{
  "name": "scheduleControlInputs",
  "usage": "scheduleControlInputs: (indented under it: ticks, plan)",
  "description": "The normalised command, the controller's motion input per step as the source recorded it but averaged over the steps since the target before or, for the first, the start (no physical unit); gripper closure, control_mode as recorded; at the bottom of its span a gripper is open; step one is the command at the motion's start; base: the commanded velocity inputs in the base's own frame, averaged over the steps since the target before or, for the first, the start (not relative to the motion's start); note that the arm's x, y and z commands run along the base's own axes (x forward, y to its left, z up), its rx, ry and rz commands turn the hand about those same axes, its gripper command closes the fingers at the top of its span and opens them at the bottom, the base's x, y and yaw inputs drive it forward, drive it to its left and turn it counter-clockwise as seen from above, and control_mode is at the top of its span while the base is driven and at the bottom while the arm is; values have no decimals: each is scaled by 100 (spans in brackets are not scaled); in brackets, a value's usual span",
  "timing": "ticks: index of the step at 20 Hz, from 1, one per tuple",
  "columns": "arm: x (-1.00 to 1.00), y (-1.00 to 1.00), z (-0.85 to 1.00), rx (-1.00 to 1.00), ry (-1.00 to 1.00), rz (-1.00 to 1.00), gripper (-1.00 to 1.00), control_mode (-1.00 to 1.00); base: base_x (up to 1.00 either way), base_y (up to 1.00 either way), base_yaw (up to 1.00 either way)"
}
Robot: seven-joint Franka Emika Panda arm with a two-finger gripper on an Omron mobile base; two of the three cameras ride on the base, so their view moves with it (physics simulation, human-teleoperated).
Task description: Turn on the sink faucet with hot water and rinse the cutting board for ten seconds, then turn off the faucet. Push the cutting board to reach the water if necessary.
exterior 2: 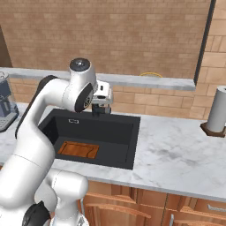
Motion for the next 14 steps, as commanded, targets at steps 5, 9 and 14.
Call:
scheduleControlInputs:
  ticks: [5, 9, 14]
  plan:
    - [0, 0, 0, 0, -21, 0, -100, -100, 0, 0, 0]
    - [0, 0, 0, 0, -24, 0, -100, -100, 0, 0, 0]
    - [0, 0, 0, 0, -27, 0, -100, -100, 0, 0, 0]
